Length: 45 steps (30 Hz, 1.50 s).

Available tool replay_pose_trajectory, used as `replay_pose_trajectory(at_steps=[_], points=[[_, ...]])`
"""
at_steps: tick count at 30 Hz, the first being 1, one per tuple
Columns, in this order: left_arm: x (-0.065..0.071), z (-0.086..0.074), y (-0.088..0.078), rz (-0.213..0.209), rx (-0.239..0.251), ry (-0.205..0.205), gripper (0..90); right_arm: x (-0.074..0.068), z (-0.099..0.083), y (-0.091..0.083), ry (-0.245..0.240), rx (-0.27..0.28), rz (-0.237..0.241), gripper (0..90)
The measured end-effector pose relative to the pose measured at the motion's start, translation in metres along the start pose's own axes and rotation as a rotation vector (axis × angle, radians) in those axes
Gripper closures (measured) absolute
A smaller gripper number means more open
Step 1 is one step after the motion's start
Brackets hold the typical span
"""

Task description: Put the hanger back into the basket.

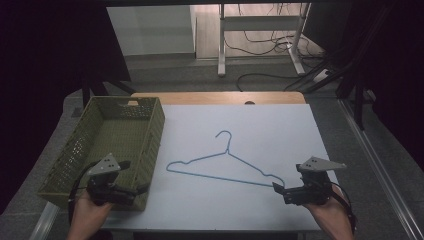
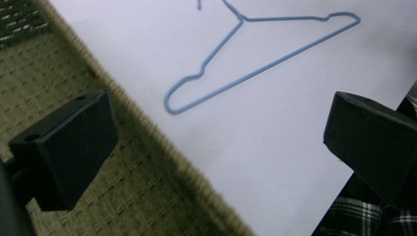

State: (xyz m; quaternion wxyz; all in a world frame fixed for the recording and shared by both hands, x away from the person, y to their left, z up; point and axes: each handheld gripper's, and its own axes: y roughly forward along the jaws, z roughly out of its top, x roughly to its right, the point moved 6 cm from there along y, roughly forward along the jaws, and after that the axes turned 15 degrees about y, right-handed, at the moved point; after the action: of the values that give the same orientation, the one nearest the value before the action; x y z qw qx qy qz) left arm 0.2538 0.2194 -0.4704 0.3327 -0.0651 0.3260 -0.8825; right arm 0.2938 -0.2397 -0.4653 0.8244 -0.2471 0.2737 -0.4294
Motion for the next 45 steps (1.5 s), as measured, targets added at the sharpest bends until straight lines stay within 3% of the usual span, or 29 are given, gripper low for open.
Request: replay_pose_trajectory(at_steps=[11,18,21,23,28,37,45], points=[[0.011,0.022,0.019,-0.028,0.014,0.044,0.0,-0.008,0.013,0.015,-0.027,-0.032,0.014,0.0],[0.025,0.03,0.036,-0.034,-0.023,0.092,0.0,-0.01,0.019,0.022,-0.034,-0.045,0.024,0.0],[0.031,0.035,0.041,-0.099,0.012,0.052,0.0,-0.01,0.02,0.026,-0.039,-0.052,0.022,0.0],[0.034,0.036,0.046,-0.093,0.006,0.061,0.0,-0.01,0.021,0.029,-0.042,-0.057,0.021,0.4],[0.046,0.044,0.06,-0.141,0.022,0.062,0.0,-0.009,0.024,0.036,-0.045,-0.075,0.03,3.3],[0.054,0.048,0.089,-0.162,0.014,0.078,0.0,-0.009,0.027,0.048,-0.053,-0.099,0.042,5.8],[0.046,0.047,0.117,-0.164,-0.003,0.069,0.0,-0.008,0.033,0.065,-0.068,-0.119,0.049,15.3]])
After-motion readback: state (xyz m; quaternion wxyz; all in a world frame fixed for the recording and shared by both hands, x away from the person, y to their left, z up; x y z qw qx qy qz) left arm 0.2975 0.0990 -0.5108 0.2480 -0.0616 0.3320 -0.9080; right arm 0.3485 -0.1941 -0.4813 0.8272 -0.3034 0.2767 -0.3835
